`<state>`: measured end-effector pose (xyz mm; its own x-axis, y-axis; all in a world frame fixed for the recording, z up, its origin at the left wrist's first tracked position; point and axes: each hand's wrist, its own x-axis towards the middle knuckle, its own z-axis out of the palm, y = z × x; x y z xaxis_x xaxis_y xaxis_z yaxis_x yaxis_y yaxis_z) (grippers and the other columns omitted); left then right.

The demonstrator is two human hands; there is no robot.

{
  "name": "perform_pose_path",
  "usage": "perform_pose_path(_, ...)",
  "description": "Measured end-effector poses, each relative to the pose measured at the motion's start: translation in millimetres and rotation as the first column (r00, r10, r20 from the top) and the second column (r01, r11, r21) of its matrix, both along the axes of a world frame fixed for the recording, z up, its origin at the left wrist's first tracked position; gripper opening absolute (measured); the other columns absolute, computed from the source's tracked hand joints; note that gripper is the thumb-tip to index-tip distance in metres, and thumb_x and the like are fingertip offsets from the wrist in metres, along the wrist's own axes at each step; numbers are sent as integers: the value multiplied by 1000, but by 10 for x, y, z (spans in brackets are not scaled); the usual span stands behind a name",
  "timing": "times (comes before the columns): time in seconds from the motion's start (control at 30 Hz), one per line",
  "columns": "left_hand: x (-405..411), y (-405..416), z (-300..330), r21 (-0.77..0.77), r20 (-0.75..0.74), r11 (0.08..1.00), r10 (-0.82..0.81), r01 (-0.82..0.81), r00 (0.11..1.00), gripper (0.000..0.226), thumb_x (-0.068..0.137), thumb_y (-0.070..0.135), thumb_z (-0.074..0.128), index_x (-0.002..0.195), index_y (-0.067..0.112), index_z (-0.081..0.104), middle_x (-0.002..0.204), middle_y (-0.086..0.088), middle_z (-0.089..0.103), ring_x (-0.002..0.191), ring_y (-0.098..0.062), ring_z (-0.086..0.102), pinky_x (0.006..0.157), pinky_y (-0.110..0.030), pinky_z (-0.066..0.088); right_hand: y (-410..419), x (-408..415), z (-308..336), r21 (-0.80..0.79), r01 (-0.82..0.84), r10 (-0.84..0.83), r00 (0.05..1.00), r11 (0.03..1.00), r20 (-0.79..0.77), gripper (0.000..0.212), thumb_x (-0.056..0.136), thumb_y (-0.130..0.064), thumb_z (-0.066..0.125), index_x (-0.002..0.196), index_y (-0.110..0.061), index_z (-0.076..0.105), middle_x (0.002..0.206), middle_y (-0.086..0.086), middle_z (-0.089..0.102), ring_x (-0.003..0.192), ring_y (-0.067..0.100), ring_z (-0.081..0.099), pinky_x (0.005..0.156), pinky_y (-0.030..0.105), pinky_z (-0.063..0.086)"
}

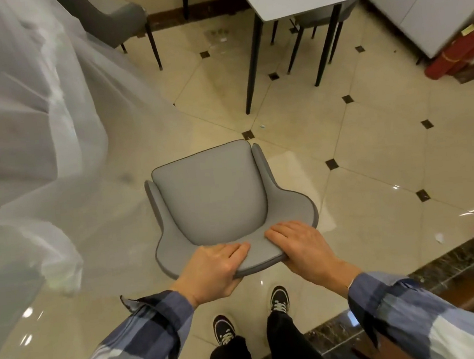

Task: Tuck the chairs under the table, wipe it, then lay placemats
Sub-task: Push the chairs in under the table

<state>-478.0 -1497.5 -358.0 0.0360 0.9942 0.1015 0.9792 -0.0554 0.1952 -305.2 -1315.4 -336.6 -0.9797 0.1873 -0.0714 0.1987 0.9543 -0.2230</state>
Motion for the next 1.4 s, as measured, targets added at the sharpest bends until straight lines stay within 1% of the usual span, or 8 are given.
perform_pose_path(0.23,-574,723,-29,54,-38,993,109,-107,993,50,81,44,56,120,14,67,92,0,73,70,-22,69,44,-29,51,795,-662,-64,55,-15,13,999,998,33,38,77,-27,76,112,-18,64,109,2,68,102,24,63,90,40,50)
perform_pose_path(0.4,-951,1256,-3,89,-19,973,216,-213,976,41,81,44,58,109,15,67,83,0,71,63,-25,67,43,-32,51,1474,-1192,16,79,-110,107,993,991,45,30,80,-22,72,108,-19,63,99,2,67,91,25,64,83,40,51)
perform_pose_path(0.6,-1619,1766,239,216,-147,951,257,-222,955,41,85,44,58,103,9,71,77,-3,70,57,-24,65,43,-31,51,2114,-1907,269,62,-187,192,978,980,-80,17,87,-15,64,103,-15,62,89,7,66,79,27,62,73,40,51)
perform_pose_path(0.9,-1670,2367,117,263,-135,919,335,-293,932,40,84,42,57,100,8,70,74,-4,67,54,-25,64,39,-31,47,2771,-2158,235,91,-208,212,976,974,-41,19,85,-21,70,102,-17,62,94,5,67,85,25,64,77,40,53)
perform_pose_path(1.03,-1968,2314,89,291,-150,933,261,-210,954,40,89,41,60,102,4,68,77,-7,67,55,-24,63,41,-32,50,2705,-2327,165,70,-194,203,966,979,-163,16,82,-18,70,96,-16,63,86,4,67,77,23,64,69,38,55)
perform_pose_path(1.13,-2206,1965,-66,258,-168,959,163,-116,972,43,97,44,50,111,4,59,78,-8,68,56,-23,63,41,-32,51,2318,-2375,-73,17,-170,168,949,985,-268,11,82,-12,61,91,-13,65,82,5,67,73,25,63,62,38,52)
perform_pose_path(1.27,-2575,1400,-180,161,-148,981,136,-111,980,46,96,50,51,115,8,53,82,-8,68,61,-23,65,48,-33,55,1724,-2601,-337,-42,-309,280,905,950,-321,18,88,-12,57,103,-12,67,93,4,67,78,23,63,68,34,53)
perform_pose_path(1.4,-3059,1323,-129,217,-192,969,162,-119,968,49,91,49,60,111,6,53,86,-11,71,69,-25,69,56,-31,59,1669,-3040,-306,2,-341,316,867,940,-385,17,92,-12,58,106,-11,68,99,4,68,84,21,65,72,33,55)
